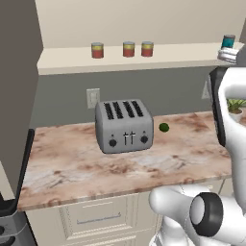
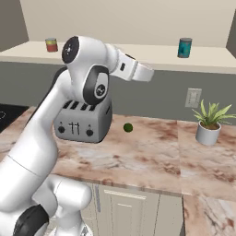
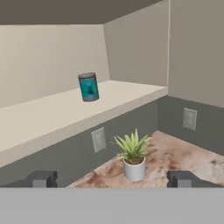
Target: Stack two cans on top of the other two cans in the cabinet.
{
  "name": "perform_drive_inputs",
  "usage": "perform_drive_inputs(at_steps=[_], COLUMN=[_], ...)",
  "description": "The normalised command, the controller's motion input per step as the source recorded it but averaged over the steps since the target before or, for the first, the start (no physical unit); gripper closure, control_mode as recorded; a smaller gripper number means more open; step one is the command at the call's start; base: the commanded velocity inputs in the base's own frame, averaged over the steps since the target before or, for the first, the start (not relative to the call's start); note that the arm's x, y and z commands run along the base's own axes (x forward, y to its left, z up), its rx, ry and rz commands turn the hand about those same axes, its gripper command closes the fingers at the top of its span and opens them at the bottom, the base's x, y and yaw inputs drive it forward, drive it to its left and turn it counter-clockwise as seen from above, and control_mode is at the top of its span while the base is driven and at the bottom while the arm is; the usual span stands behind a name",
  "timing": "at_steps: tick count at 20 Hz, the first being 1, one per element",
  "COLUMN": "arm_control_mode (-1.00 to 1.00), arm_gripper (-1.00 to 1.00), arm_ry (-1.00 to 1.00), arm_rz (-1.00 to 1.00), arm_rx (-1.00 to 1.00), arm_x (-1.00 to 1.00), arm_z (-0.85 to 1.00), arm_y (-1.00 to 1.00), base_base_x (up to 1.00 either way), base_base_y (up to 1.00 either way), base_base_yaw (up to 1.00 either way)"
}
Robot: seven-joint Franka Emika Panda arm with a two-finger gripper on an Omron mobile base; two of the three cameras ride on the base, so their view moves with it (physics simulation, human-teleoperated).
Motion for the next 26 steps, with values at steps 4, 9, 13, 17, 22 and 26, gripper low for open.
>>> perform_drive_inputs(at_steps=[4, 9, 13, 17, 22, 26], arm_control_mode=[-1.00, -1.00, -1.00, -1.00, -1.00, -1.00], arm_gripper=[-1.00, -1.00, -1.00, -1.00, -1.00, -1.00], arm_ry=[0.03, -0.01, -0.06, -0.13, -0.09, -0.03], arm_rz=[-0.03, 0.00, 0.02, 0.05, 0.06, 0.05], arm_rx=[0.00, 0.00, 0.00, 0.00, 0.00, 0.00], arm_x=[0.01, 0.12, 0.28, 0.33, 0.42, 0.26], arm_z=[0.54, 0.06, -0.09, -0.10, -0.11, -0.02], arm_y=[-0.17, 0.00, 0.00, -0.16, -0.07, -0.01], base_base_x=[0.00, 0.00, 0.00, 0.00, 0.00, 0.00], base_base_y=[0.00, 0.00, 0.00, 0.00, 0.00, 0.00], base_base_yaw=[0.00, 0.00, 0.00, 0.00, 0.00, 0.00])
